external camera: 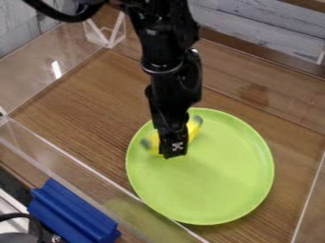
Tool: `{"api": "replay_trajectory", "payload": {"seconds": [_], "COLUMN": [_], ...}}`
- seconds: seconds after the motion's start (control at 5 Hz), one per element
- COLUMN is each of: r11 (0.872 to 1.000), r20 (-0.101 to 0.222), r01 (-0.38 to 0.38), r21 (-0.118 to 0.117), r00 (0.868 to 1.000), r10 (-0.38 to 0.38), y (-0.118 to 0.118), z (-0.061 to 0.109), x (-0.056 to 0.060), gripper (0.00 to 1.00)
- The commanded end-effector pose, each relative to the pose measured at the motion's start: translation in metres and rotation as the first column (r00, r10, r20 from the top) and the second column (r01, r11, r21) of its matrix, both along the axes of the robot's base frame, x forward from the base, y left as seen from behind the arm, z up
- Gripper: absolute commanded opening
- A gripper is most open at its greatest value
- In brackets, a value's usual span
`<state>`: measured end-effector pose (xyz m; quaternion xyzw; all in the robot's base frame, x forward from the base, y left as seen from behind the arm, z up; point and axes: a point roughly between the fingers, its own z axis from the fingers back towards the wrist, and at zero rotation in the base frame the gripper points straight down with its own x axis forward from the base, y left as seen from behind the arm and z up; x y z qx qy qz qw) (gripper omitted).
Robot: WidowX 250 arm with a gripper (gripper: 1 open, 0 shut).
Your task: Put the banana in the green plate
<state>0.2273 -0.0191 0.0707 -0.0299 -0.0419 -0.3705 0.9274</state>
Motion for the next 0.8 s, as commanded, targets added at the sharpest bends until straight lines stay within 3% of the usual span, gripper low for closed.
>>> {"api": "replay_trajectory", "payload": {"seconds": [0.0, 0.6], "r11": [1.000, 0.999], "r20": [0.041, 0.048], "r01": [0.013, 0.044], "r21": [0.001, 0.003], "r00": [0.999, 0.998], "r10": [-0.013, -0.044], "y": [-0.006, -0.012], "z": [0.003, -0.018], "x": [0.010, 0.013], "gripper": [1.00, 1.00]}}
